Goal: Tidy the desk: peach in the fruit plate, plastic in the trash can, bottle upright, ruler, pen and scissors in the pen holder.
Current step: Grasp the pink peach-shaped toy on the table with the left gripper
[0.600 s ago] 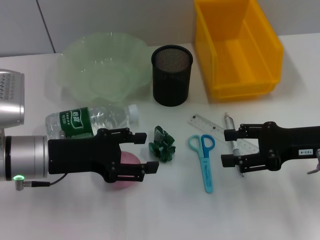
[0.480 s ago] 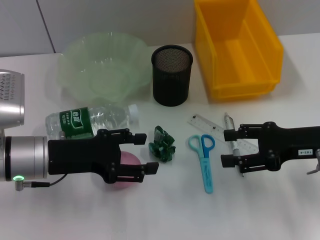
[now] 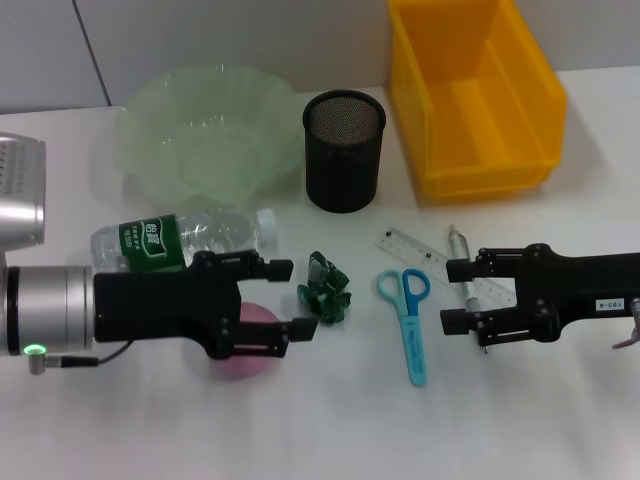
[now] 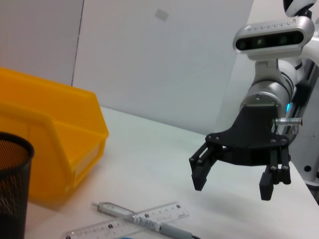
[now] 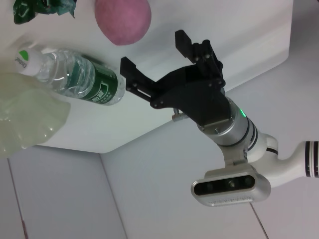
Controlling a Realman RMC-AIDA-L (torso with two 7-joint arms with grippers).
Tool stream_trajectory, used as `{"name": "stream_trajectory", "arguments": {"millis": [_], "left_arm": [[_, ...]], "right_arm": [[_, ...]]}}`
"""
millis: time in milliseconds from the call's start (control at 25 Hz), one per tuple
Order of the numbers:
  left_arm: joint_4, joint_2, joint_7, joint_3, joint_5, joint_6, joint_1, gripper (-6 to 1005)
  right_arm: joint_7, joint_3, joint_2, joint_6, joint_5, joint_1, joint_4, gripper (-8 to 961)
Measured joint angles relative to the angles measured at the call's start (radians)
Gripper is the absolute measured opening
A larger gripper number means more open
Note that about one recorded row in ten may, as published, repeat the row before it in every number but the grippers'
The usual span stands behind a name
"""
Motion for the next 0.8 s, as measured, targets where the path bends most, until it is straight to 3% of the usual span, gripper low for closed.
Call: {"name": "stream_trajectory", "arguments": {"millis": [200,520,800], "left_arm": [[0.062,-0.001,-0.004,-0.021,0.000,-0.003,0.006,805],[0.195,0.016,-0.070,-0.037,0.040,-0.013,-0.011,803],[0.298,0.001,-0.169,-0.044,0.189,-0.004,-0.041,802]], "right_arm": [[0.000,0.005,-0.001,0.007,0.000,-0.002,0.004,801],[0.000,0.006,0.000,0.016,0.000,-0.009,0.007,796],[0.009,0.007,0.000,0.027,0.000,-0.009,0.006,793]]}}
